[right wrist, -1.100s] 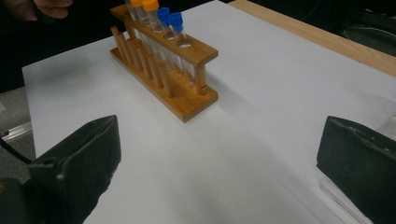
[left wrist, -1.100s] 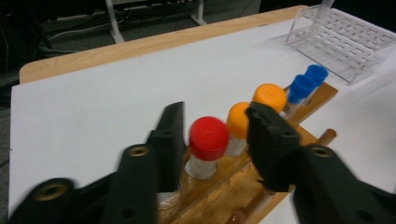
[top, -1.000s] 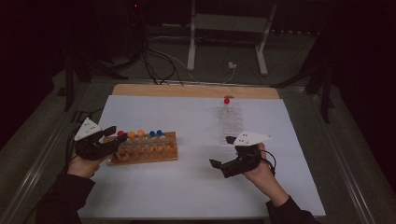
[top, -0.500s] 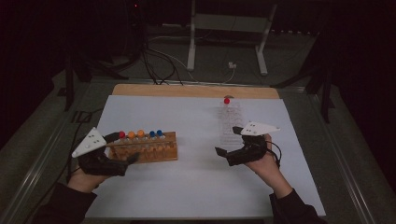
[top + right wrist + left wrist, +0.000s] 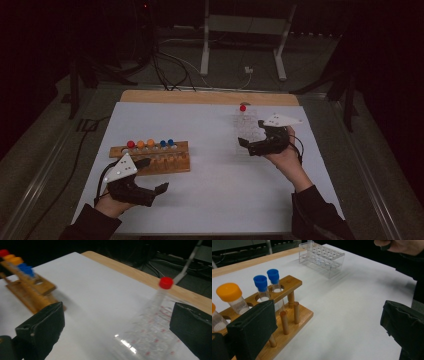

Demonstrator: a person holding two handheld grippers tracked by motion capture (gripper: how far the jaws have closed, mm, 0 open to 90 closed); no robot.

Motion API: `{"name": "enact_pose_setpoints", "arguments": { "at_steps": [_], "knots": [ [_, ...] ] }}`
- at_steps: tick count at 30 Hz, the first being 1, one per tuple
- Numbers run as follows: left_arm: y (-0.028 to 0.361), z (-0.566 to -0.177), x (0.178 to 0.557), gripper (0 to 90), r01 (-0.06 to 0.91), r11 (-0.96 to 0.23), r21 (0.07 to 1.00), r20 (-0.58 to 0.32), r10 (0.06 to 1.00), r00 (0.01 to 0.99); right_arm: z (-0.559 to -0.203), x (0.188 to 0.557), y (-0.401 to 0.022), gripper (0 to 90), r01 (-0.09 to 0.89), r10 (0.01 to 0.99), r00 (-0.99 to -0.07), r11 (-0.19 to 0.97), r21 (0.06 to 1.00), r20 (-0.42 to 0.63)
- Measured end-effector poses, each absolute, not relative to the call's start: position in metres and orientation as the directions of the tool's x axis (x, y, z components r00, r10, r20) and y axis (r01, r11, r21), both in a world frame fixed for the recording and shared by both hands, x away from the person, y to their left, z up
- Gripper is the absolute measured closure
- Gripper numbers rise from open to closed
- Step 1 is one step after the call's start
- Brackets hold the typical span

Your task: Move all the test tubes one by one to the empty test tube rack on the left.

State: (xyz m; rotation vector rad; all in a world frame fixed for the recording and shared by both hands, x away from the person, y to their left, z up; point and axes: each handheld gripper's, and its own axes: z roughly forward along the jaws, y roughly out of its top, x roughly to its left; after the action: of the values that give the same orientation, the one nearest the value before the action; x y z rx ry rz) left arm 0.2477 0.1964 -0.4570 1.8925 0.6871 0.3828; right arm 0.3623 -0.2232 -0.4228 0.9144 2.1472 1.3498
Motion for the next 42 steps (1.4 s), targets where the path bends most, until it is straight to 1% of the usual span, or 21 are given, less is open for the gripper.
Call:
{"name": "enact_pose_setpoints", "arguments": {
  "at_steps": [6, 13, 15, 23, 25, 27, 29, 32, 34, 42],
  "knots": [
    [0.192, -0.462, 0.246, 1.2, 0.282, -0.314, 0.907, -0.037, 0.607, 0.794, -0.425, 0.390, -0.229, 1.3, 0.323, 0.749, -0.663, 0.292, 0.900, -0.005],
    [0.189, -0.464, 0.245, 1.2, 0.277, -0.319, 0.906, -0.035, 0.597, 0.801, -0.433, 0.418, -0.229, 1.4, 0.366, 0.768, -0.641, 0.302, 0.880, 0.003],
    [0.188, -0.464, 0.244, 1.2, 0.277, -0.322, 0.905, -0.035, 0.594, 0.804, -0.436, 0.425, -0.229, 4.2, 0.377, 0.770, -0.638, 0.302, 0.876, 0.009],
    [0.188, -0.465, 0.244, 1.2, 0.279, -0.323, 0.905, -0.042, 0.582, 0.812, -0.443, 0.444, -0.230, 6.7, 0.410, 0.780, -0.625, 0.301, 0.861, 0.026],
    [0.188, -0.465, 0.244, 1.3, 0.281, -0.321, 0.904, -0.043, 0.586, 0.809, -0.445, 0.448, -0.230, 9.6, 0.417, 0.782, -0.623, 0.308, 0.855, 0.022],
    [0.189, -0.465, 0.244, 1.2, 0.280, -0.316, 0.906, -0.043, 0.591, 0.806, -0.446, 0.452, -0.229, 9.9, 0.425, 0.782, -0.623, 0.315, 0.848, 0.022],
    [0.190, -0.464, 0.245, 1.3, 0.282, -0.310, 0.908, -0.051, 0.586, 0.808, -0.448, 0.456, -0.229, 14.1, 0.428, 0.778, -0.628, 0.323, 0.844, 0.021],
    [0.190, -0.464, 0.245, 1.2, 0.284, -0.309, 0.908, -0.052, 0.589, 0.806, -0.449, 0.461, -0.227, 16.6, 0.437, 0.780, -0.626, 0.338, 0.834, 0.012],
    [0.190, -0.465, 0.245, 1.2, 0.286, -0.310, 0.907, -0.052, 0.590, 0.806, -0.449, 0.466, -0.227, 22.7, 0.445, 0.781, -0.624, 0.339, 0.829, 0.015],
    [0.190, -0.466, 0.245, 1.2, 0.291, -0.310, 0.905, -0.056, 0.591, 0.805, -0.454, 0.481, -0.224, 41.1, 0.473, 0.781, -0.624, 0.356, 0.806, 0.021]
  ]
}}
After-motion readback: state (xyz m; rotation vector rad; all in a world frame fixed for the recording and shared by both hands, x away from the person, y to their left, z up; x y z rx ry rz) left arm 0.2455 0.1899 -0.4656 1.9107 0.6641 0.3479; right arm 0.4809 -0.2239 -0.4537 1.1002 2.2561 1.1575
